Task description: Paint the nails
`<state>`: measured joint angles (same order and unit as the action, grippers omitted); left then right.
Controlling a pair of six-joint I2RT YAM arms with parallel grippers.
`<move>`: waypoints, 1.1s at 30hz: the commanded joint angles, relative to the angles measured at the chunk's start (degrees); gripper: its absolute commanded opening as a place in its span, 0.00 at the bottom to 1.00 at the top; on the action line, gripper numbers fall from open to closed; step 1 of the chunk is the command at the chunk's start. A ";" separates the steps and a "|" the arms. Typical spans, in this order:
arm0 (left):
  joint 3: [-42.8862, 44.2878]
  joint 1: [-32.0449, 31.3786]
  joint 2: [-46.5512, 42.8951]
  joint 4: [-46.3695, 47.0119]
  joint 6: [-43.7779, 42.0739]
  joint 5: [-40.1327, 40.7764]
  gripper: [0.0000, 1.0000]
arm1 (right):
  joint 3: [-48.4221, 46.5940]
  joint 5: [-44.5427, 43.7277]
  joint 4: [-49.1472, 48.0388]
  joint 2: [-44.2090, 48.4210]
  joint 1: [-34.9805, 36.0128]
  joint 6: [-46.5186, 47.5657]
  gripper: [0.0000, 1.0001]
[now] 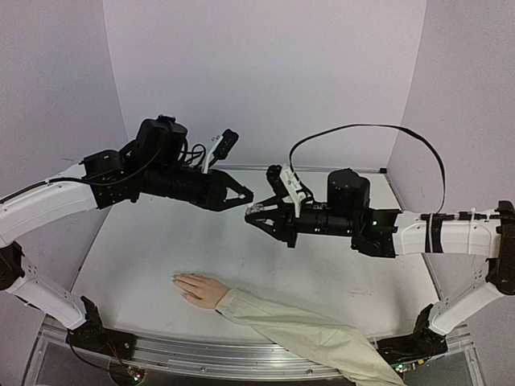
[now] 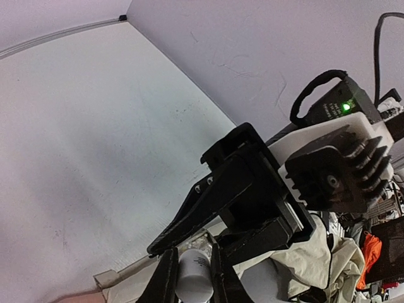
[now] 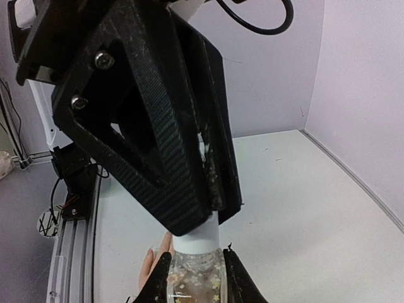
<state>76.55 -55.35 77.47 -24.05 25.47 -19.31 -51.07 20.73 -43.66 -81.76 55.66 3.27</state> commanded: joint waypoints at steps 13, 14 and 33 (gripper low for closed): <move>8.72 -1.16 6.06 -16.35 2.41 18.13 0.00 | -7.90 -33.85 -20.76 -8.62 4.35 7.82 0.00; 8.69 -1.16 6.29 -16.54 2.80 18.36 0.00 | -8.17 -34.09 -22.21 -9.01 4.50 8.04 0.00; 9.17 1.91 10.06 -20.41 -1.15 6.65 0.00 | -11.64 -11.62 -13.63 -5.30 4.84 8.51 0.00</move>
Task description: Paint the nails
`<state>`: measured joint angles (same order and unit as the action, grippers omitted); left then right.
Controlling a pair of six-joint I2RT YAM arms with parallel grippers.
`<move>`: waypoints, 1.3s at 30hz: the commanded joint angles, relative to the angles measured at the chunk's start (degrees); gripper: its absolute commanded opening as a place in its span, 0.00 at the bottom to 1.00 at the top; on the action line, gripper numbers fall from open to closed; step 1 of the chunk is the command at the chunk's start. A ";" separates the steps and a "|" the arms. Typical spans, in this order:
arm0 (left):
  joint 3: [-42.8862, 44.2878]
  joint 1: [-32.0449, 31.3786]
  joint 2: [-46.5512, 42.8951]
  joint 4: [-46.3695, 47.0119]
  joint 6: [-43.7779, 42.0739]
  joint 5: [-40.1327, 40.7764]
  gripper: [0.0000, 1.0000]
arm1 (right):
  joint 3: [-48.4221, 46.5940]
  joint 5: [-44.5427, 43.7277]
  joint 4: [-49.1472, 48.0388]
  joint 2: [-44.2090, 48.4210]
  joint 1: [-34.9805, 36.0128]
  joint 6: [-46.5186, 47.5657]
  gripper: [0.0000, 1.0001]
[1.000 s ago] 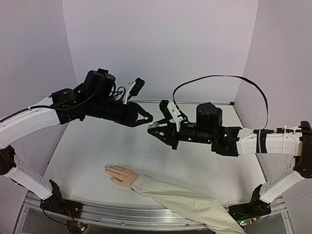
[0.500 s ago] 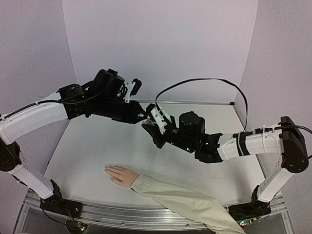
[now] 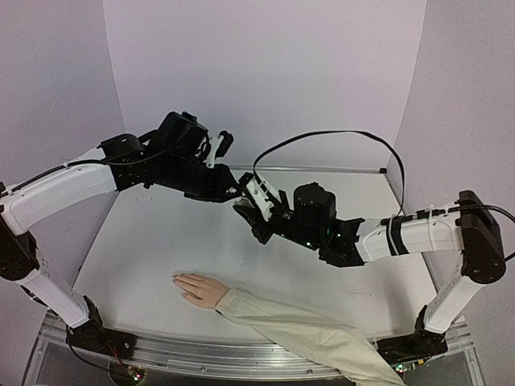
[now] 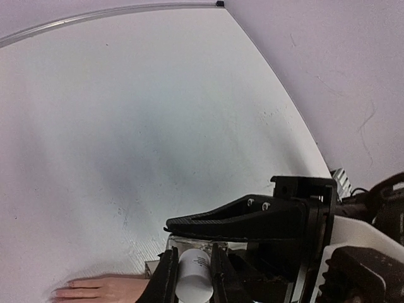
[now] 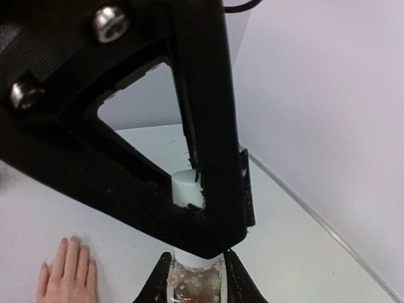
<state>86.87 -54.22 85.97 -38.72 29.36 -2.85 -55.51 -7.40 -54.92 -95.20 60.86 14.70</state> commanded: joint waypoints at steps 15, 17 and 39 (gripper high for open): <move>-3.51 0.16 -0.78 -2.29 -30.67 -39.01 0.00 | -11.38 63.42 -7.12 10.14 -6.11 -34.63 0.00; -3.70 0.16 -1.17 -2.22 -32.50 -41.63 0.00 | -11.07 64.71 -8.78 10.24 -6.15 -36.23 0.00; -12.80 1.39 -23.41 9.64 -22.13 -16.92 0.82 | 0.85 43.25 4.14 18.65 -9.53 -20.08 0.00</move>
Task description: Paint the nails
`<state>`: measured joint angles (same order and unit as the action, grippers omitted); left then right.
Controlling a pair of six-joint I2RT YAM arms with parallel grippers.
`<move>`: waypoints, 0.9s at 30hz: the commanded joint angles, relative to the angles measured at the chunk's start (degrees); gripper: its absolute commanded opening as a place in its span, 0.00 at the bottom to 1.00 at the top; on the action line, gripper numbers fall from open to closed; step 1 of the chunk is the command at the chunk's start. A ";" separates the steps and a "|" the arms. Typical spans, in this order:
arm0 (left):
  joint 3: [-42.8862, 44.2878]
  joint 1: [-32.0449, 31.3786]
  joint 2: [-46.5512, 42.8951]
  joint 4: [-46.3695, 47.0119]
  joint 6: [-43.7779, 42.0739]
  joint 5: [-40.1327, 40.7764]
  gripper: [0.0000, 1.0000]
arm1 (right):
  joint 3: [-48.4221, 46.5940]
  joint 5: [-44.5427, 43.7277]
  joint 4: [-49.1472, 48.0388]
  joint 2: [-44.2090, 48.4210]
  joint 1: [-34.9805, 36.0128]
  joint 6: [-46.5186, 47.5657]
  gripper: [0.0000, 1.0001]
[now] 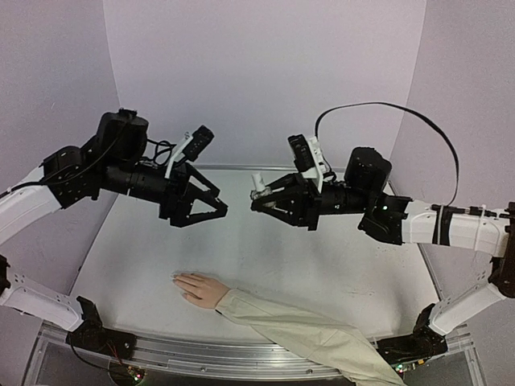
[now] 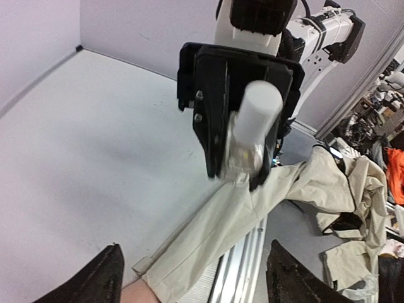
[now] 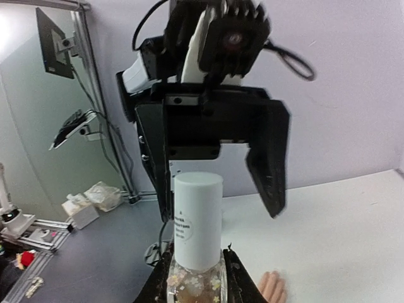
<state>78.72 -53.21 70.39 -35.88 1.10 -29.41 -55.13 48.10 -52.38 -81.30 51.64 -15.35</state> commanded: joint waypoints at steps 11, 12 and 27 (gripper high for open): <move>-9.76 -1.23 -4.19 22.49 36.96 28.55 0.89 | -3.44 -67.45 1.83 -0.39 7.20 21.79 0.00; -8.61 -1.58 -3.23 22.96 36.47 30.78 0.88 | -3.90 -69.05 1.39 -1.10 7.69 22.05 0.00; 0.34 -4.84 7.33 29.25 29.14 36.45 0.68 | -8.32 -69.65 3.68 -5.29 10.85 23.40 0.00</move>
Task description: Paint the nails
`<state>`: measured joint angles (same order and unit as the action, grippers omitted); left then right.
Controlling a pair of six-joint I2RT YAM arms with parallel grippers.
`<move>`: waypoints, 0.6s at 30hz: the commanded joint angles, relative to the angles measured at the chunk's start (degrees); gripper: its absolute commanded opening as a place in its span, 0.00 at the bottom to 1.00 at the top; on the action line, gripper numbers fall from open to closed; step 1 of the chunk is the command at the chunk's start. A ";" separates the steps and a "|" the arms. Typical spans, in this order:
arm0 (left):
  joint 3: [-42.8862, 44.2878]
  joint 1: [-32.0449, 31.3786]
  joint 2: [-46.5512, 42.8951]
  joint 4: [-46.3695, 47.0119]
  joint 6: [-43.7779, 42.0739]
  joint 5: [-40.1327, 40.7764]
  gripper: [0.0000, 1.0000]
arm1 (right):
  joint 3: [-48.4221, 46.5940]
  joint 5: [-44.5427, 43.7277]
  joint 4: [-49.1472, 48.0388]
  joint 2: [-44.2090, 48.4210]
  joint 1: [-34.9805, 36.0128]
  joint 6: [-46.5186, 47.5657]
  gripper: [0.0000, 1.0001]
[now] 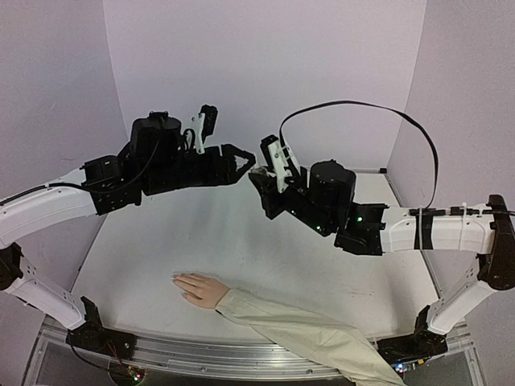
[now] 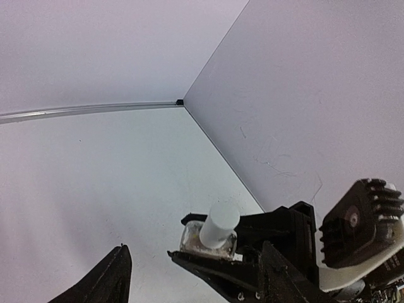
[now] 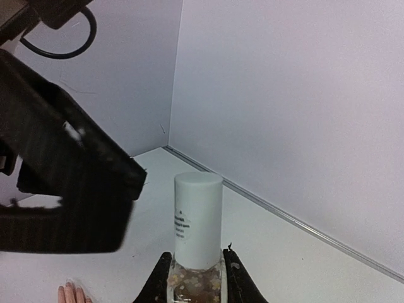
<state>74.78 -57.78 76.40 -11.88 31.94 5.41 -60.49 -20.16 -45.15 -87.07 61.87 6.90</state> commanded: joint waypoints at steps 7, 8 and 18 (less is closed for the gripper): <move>6.77 -0.49 4.32 5.72 -2.41 0.34 0.54 | -3.06 -0.86 -3.38 0.56 0.84 1.20 0.00; 6.85 -0.54 4.55 5.77 -2.41 0.17 0.52 | -3.06 -0.84 -3.34 0.65 0.88 1.20 0.00; 6.56 -0.88 5.49 5.99 -2.67 -0.40 0.36 | -3.22 -0.33 -3.34 0.85 0.90 1.03 0.00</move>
<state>78.63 -58.24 81.58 -8.91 30.00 5.54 -60.62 -20.14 -44.88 -87.07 62.43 7.70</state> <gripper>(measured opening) 0.372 0.231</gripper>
